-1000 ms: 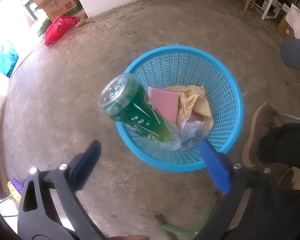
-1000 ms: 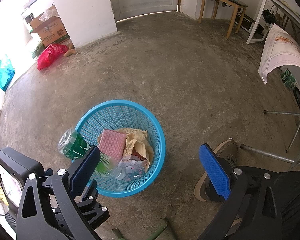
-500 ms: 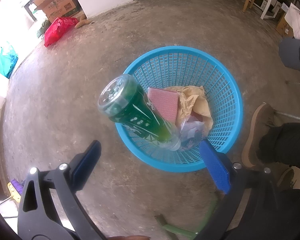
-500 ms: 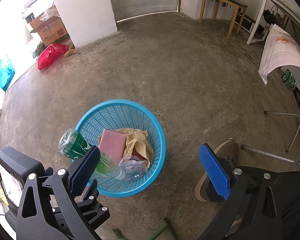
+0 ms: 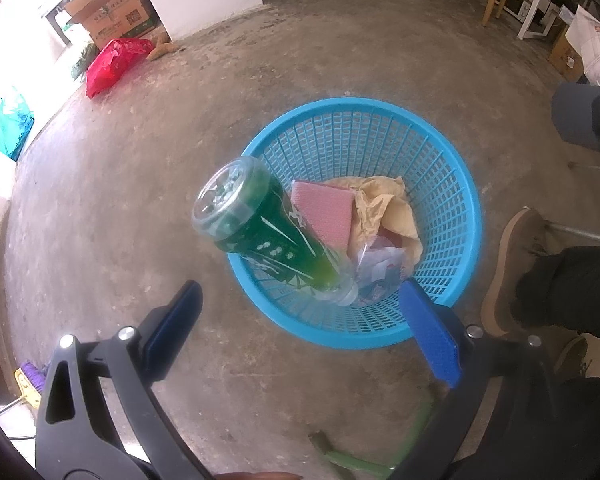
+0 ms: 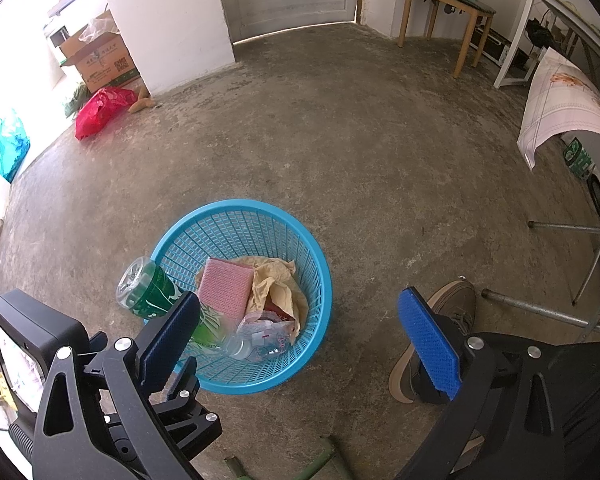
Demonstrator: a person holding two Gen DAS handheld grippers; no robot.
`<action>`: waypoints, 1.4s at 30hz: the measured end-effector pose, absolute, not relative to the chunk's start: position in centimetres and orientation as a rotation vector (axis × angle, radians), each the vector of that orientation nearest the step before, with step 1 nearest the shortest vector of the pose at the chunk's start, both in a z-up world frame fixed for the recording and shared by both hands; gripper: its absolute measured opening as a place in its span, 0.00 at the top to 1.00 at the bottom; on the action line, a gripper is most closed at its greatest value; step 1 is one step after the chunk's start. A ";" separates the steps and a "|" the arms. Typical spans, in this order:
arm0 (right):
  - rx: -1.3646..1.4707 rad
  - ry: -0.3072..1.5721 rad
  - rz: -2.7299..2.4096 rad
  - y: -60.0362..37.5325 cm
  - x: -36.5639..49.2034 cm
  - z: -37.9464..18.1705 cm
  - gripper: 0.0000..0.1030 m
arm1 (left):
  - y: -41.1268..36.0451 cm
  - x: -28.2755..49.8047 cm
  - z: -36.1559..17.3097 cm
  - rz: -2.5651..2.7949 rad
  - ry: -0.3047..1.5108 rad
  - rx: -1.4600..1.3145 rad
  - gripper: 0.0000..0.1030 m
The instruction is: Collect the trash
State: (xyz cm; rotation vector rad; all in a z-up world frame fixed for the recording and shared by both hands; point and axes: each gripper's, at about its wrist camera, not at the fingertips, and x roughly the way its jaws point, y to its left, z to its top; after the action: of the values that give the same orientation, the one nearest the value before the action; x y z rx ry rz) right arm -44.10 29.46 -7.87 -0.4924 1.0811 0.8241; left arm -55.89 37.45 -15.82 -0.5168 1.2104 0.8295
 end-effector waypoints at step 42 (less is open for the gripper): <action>-0.494 1.081 0.824 29.5 -44.1 -7.8 0.06 | 37.9 -56.3 -15.7 0.850 1.206 -0.548 0.08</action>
State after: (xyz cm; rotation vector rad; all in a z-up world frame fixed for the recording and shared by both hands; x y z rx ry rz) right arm -44.10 29.51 -7.83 -0.4942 1.0805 0.8242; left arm -56.28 37.88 -15.74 -0.5481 1.2058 0.8495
